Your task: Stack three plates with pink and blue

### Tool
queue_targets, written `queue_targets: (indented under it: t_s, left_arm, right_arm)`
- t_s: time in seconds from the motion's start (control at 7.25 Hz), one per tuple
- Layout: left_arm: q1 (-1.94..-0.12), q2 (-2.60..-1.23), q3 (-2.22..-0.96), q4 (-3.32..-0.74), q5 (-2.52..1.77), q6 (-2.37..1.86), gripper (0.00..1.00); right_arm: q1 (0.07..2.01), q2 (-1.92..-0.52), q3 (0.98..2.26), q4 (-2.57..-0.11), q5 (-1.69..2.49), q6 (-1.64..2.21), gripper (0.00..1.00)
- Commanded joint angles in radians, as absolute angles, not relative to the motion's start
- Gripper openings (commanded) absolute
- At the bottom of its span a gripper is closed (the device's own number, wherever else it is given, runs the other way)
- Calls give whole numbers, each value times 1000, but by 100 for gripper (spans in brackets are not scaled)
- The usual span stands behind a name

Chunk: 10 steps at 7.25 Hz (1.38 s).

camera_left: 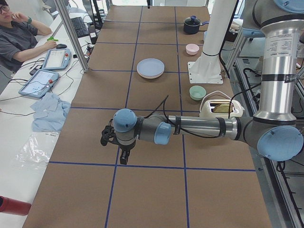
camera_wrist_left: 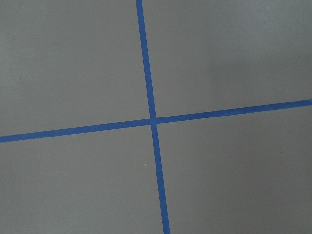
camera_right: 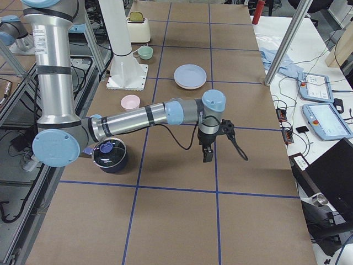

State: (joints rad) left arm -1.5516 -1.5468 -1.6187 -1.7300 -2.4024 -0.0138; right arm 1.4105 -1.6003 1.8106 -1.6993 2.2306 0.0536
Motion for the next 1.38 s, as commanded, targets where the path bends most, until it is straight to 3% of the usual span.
queue_targets:
  t_s: [0.0, 1.1, 1.24]
  left_arm:
    - [-1552, -1534, -1624, -1732, -2405, -12, 100]
    - [-1589, -1493, -1637, -1629, -2404, 74, 100]
    - [-1592, -1468, -1687, -1628, -2389, 71, 100]
  right_arm:
    - [1448, -1663, 1807, -1690, 2226, 46, 100]
    - [1496, -1671, 1798, -1672, 2235, -32, 100]
    - [1496, -1672, 1799, -1672, 2235, -32, 100]
